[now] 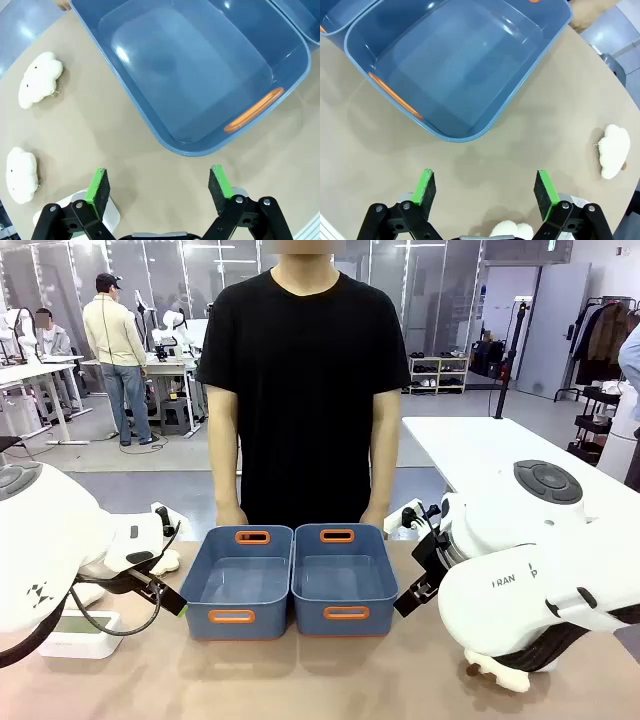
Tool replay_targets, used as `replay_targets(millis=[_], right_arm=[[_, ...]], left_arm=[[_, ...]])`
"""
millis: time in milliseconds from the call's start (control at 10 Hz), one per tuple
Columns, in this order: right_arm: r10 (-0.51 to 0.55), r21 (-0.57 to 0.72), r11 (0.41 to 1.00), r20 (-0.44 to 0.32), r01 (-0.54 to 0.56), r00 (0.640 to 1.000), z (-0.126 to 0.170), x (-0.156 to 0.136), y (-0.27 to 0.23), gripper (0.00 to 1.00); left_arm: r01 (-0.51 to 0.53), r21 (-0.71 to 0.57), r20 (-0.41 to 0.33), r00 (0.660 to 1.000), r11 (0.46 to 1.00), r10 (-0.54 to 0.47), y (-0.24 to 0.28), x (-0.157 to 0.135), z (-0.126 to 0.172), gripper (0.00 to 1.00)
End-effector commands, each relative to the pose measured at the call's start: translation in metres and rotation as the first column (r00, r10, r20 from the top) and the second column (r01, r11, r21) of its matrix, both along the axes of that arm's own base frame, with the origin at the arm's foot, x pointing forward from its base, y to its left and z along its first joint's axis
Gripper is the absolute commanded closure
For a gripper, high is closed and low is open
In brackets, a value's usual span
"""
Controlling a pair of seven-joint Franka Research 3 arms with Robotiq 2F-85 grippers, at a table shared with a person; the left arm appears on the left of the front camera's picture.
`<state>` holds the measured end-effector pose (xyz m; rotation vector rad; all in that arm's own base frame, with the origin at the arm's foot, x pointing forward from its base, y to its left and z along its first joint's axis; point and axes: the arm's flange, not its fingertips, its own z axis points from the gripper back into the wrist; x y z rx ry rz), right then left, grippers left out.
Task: Sort the digital clocks into the basket.
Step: Pick up the Digital clock from the table and place it into the empty Plastic storage basket.
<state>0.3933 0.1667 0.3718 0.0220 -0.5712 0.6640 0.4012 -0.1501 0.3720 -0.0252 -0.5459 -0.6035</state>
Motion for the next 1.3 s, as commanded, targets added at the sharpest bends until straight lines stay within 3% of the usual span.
replay_targets(millis=[0,800,900,1000,1200], right_arm=[[0.000,0.000,1.000,0.000,0.000,1.000,0.000,0.000,0.000,0.00],[0.001,-0.001,1.000,0.001,-0.001,1.000,0.000,0.000,0.000,0.00],[0.012,0.015,1.000,0.007,-0.012,1.000,0.030,0.007,-0.006,0.00],[0.050,0.060,0.997,-0.048,-0.047,0.998,0.056,0.013,-0.010,0.00],[0.082,0.174,0.983,-0.104,-0.063,0.991,0.103,0.019,-0.022,0.00]], left_arm=[[0.000,0.000,0.000,1.000,1.000,0.000,0.000,0.000,0.000,0.00],[0.001,0.000,0.000,1.000,1.000,-0.001,0.000,0.000,0.000,0.00],[0.019,-0.014,-0.008,1.000,1.000,-0.019,-0.001,0.011,0.025,0.00],[0.038,-0.045,-0.029,0.999,0.998,-0.039,0.003,0.016,0.052,0.00],[0.060,-0.173,-0.126,0.989,0.983,-0.082,0.028,0.019,0.095,0.00]])
